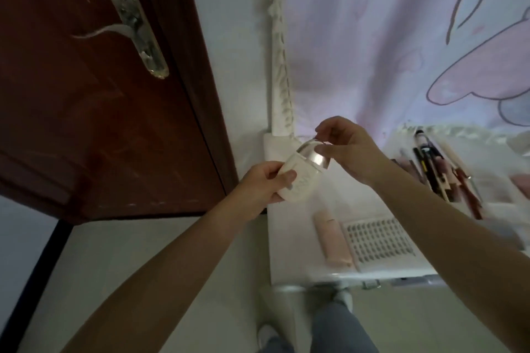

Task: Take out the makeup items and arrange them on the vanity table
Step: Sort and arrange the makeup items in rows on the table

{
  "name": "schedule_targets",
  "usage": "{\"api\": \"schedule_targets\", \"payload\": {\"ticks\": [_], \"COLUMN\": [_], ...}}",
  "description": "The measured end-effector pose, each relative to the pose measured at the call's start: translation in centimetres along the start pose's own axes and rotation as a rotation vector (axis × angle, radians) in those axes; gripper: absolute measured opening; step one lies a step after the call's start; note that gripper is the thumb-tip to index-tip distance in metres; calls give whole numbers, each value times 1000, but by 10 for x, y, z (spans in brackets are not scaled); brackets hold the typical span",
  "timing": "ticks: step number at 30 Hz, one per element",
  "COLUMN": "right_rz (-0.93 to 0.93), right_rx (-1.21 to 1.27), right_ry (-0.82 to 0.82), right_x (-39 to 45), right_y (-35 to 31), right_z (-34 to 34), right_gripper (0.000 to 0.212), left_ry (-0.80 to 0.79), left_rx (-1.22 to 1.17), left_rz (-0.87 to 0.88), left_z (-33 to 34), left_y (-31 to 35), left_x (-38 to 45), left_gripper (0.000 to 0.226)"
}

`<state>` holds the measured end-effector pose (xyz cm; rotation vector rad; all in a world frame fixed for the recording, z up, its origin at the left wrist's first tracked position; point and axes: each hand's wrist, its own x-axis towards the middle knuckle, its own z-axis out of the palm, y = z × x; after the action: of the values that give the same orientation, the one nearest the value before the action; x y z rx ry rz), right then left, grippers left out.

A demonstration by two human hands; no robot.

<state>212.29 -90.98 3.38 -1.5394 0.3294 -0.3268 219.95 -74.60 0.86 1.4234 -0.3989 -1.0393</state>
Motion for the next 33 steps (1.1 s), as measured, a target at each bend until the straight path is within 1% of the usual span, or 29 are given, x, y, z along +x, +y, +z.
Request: {"api": "schedule_targets", "payload": {"ticks": [6,8,10,11,13,15,17,19,21,22,24,26,28,33], "right_rz": [176,231,283,300,308,318,366,438,493,498,490,490,495,594], "right_rx": [-120,-133,-129,-108,-86,-219,-460,-691,-891,-966,-1057,-1107,-1105,-1039], "right_ry": [3,-7,-19,-8,74,189,221,145,56,46,77,91,85,-89], "right_x": [-25,-36,-47,-52,-61,-68,-74,-77,-78,-78,-76,-74,-66,-35], "right_y": [41,53,64,69,79,90,105,122,135,141,149,155,157,150], "right_z": [-5,-6,-6,-6,-9,-13,-17,-17,-14,-12,-7,-2,0,-7], "right_gripper": [36,30,30,29,24,18,16,24,38,45,53,57,60,62], "left_ry": [-100,-105,-100,-93,-61,-10,43,91,112,109,100,92,60,-7], "left_rx": [171,272,355,379,409,403,391,397,399,405,432,441,461,518], "left_rz": [-61,-74,-119,-129,-115,-104,-86,-68,-56,-43,-19,-21,-16,-32], "left_z": [9,10,12,13,13,12,9,7,6,7,9,8,6,1], "left_y": [-55,-73,-88,-96,-109,-121,-132,-141,-146,-147,-148,-151,-149,-144], "left_x": [16,20,21,21,21,19,14,9,7,8,9,10,12,14], "left_gripper": [29,32,36,38,39,39,41,41,39,39,38,39,39,38]}}
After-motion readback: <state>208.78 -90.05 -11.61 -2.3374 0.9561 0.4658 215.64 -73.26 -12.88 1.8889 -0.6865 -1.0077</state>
